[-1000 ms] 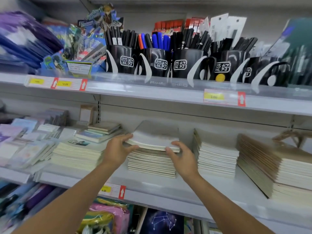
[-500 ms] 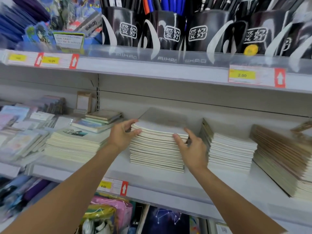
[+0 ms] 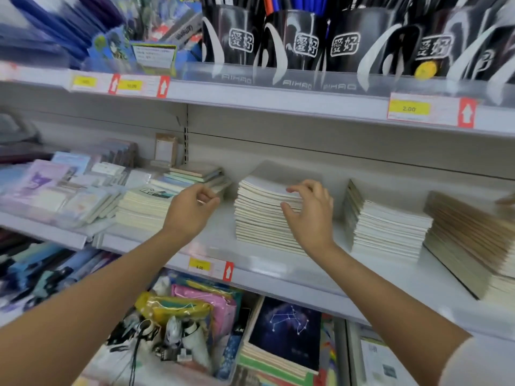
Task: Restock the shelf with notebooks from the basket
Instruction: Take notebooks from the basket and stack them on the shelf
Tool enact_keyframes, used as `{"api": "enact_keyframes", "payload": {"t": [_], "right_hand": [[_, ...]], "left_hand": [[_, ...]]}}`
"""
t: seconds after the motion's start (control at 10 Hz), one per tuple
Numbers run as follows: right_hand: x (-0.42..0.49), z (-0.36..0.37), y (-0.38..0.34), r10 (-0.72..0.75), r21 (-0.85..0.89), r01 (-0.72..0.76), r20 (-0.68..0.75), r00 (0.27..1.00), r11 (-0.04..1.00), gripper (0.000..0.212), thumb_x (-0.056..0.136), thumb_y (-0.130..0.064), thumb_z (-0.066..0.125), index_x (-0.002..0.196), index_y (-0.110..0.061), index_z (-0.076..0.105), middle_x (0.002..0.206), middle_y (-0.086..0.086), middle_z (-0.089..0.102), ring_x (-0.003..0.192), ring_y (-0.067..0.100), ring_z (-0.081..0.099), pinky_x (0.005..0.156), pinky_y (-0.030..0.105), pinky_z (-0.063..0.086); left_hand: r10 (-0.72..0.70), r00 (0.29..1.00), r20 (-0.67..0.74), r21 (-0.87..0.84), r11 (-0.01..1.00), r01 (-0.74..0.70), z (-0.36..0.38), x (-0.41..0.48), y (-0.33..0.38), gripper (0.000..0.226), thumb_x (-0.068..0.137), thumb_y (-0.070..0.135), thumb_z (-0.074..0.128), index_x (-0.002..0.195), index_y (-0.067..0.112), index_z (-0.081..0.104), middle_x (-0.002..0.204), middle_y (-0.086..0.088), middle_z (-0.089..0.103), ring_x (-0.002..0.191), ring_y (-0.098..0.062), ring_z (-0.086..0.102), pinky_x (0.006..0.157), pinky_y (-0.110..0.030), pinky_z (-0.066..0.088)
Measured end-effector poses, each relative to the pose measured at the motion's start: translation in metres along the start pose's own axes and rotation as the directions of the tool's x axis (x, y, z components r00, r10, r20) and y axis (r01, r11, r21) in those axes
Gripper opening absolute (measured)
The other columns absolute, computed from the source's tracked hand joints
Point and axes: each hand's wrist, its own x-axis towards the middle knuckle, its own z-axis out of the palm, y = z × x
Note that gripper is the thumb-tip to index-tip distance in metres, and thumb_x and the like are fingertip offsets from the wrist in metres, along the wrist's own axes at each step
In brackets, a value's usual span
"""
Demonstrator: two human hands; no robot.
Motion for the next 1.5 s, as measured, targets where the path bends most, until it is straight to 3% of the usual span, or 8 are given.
{"api": "enact_keyframes", "payload": {"t": [0.3, 0.6, 0.7, 0.9, 1.0, 1.1, 1.3, 1.5], "right_hand": [[-0.087, 0.059, -0.12, -0.145, 0.258, 0.023, 0.467, 0.872, 0.966, 0.006, 0.083, -0.01, 0.066, 0.083, -0.014, 0.07, 0.084, -0.003, 0.05, 0.074, 0.012, 0.049, 0.065, 0.023, 0.033], [-0.236, 0.138, -0.214, -0.234, 0.319, -0.08, 0.824, 0.517, 0.945, 0.011, 0.081, -0.009, 0.065, 0.073, -0.015, 0.068, 0.06, -0.011, 0.054, 0.061, 0.011, 0.053, 0.061, 0.026, 0.041], [-0.284, 0.161, -0.22, -0.202, 0.285, -0.14, 0.881, 0.428, 0.948, 0.011, 0.083, -0.01, 0.063, 0.075, -0.017, 0.067, 0.066, -0.011, 0.054, 0.066, 0.01, 0.052, 0.064, 0.027, 0.042], [-0.35, 0.215, -0.215, -0.213, 0.218, -0.055, 0.974, 0.084, 0.975, 0.012, 0.083, -0.012, 0.068, 0.095, -0.011, 0.07, 0.079, -0.012, 0.054, 0.091, 0.017, 0.059, 0.084, 0.031, 0.048], [-0.378, 0.238, -0.206, -0.121, 0.116, -0.094, 0.991, -0.058, 0.989, 0.021, 0.082, -0.013, 0.071, 0.103, -0.01, 0.068, 0.107, 0.002, 0.064, 0.109, 0.024, 0.059, 0.089, 0.033, 0.048], [-0.406, 0.258, -0.198, -0.073, 0.057, -0.131, 0.99, -0.117, 0.99, 0.025, 0.084, -0.013, 0.071, 0.108, -0.008, 0.067, 0.127, 0.009, 0.059, 0.117, 0.027, 0.056, 0.09, 0.033, 0.047], [-0.459, 0.28, -0.191, -0.025, -0.016, -0.203, 0.98, -0.196, 0.979, 0.033, 0.089, -0.016, 0.068, 0.12, -0.009, 0.062, 0.131, 0.009, 0.055, 0.113, 0.026, 0.057, 0.079, 0.027, 0.041], [-0.479, 0.291, -0.185, 0.058, -0.125, -0.236, 0.961, -0.272, 0.964, 0.034, 0.087, -0.004, 0.067, 0.121, -0.007, 0.062, 0.132, 0.014, 0.056, 0.099, 0.027, 0.059, 0.08, 0.029, 0.047]], "left_hand": [[-0.4, 0.914, 0.071, 0.164, 0.908, 0.385, -0.108, -0.128, -0.073, 0.029, 0.086, 0.012, 0.063, 0.061, 0.014, 0.047, 0.059, -0.005, 0.051, 0.058, -0.019, 0.048, 0.061, -0.03, 0.04], [-0.723, 0.675, -0.147, 0.088, 0.67, 0.737, -0.191, -0.263, -0.171, 0.024, 0.083, 0.017, 0.067, 0.062, 0.012, 0.055, 0.059, -0.003, 0.053, 0.06, -0.02, 0.051, 0.063, -0.026, 0.039], [-0.806, 0.552, -0.215, -0.001, 0.565, 0.825, -0.202, -0.299, -0.206, 0.014, 0.082, 0.017, 0.068, 0.072, 0.008, 0.062, 0.066, -0.007, 0.057, 0.067, -0.023, 0.053, 0.06, -0.025, 0.039], [-0.907, 0.358, -0.222, -0.023, 0.372, 0.928, -0.209, -0.367, -0.272, 0.012, 0.084, 0.017, 0.065, 0.078, 0.008, 0.062, 0.08, -0.01, 0.061, 0.075, -0.024, 0.054, 0.067, -0.027, 0.04], [-0.954, 0.228, -0.193, -0.026, 0.237, 0.971, -0.206, -0.407, -0.299, 0.013, 0.084, 0.015, 0.062, 0.073, 0.008, 0.06, 0.08, -0.013, 0.063, 0.064, -0.022, 0.054, 0.06, -0.025, 0.042], [-0.977, 0.085, -0.196, 0.014, 0.084, 0.996, -0.199, -0.448, -0.324, 0.017, 0.085, 0.018, 0.058, 0.074, 0.005, 0.058, 0.088, -0.02, 0.067, 0.067, -0.027, 0.056, 0.062, -0.03, 0.045], [-0.974, -0.187, -0.128, 0.305, -0.218, 0.927, -0.186, -0.519, -0.336, 0.041, 0.093, 0.022, 0.052, 0.125, -0.004, 0.053, 0.127, -0.02, 0.057, 0.116, -0.034, 0.056, 0.092, -0.036, 0.046], [-0.945, -0.289, -0.154, 0.214, -0.317, 0.924, -0.184, -0.564, -0.389, 0.065, 0.077, 0.032, 0.068, 0.13, -0.002, 0.053, 0.131, -0.022, 0.054, 0.121, -0.039, 0.052, 0.096, -0.044, 0.044]]}}
